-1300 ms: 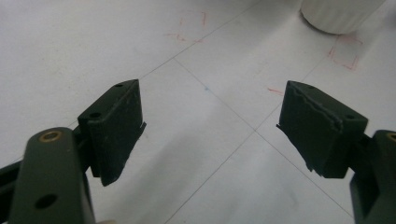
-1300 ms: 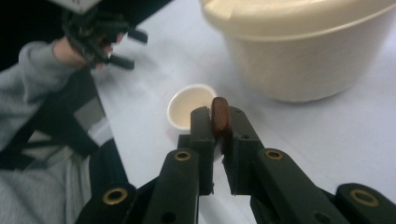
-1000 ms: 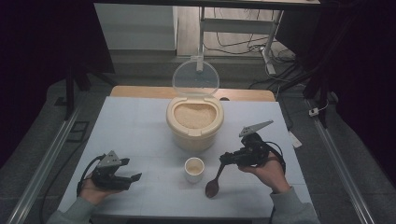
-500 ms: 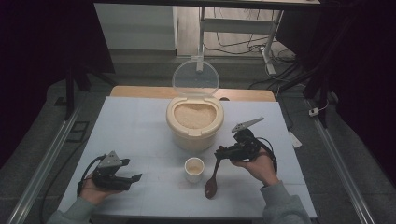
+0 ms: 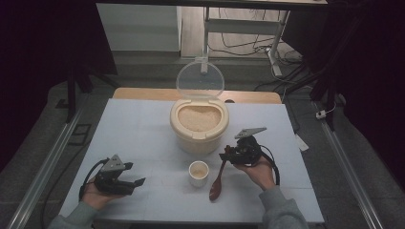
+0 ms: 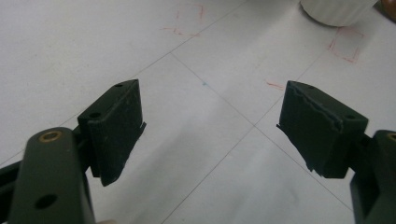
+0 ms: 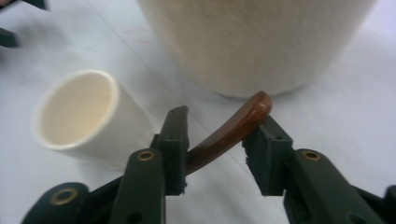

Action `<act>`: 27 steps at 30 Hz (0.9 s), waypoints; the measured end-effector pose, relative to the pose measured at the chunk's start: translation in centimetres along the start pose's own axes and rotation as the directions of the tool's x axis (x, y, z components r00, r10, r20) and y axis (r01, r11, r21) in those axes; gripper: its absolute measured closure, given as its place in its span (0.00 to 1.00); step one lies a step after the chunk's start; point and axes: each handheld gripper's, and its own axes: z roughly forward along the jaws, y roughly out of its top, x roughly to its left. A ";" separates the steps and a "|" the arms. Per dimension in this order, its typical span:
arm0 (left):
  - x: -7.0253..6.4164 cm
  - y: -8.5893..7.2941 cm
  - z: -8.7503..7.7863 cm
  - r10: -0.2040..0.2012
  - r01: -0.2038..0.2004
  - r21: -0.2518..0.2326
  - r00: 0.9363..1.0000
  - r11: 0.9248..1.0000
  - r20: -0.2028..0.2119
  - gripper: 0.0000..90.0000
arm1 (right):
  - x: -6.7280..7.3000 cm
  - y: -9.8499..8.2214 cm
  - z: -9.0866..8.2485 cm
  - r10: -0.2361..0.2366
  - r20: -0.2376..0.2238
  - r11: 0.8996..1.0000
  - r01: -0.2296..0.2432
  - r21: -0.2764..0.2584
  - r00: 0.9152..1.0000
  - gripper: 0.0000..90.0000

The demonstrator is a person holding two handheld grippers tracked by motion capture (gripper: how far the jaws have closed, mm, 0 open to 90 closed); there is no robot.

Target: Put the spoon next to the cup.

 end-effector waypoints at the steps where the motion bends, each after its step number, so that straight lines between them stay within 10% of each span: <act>1: 0.0 0.0 0.0 0.000 0.000 0.000 1.000 1.000 0.000 0.23 | -0.2 -0.1 0.3 0.007 0.009 1.000 -0.007 0.008 1.000 0.65; 27: 0.0 0.0 0.1 0.003 -0.003 0.007 1.000 1.000 0.004 0.23 | -0.7 -1.8 4.1 0.080 0.197 0.994 -0.092 0.055 0.977 0.41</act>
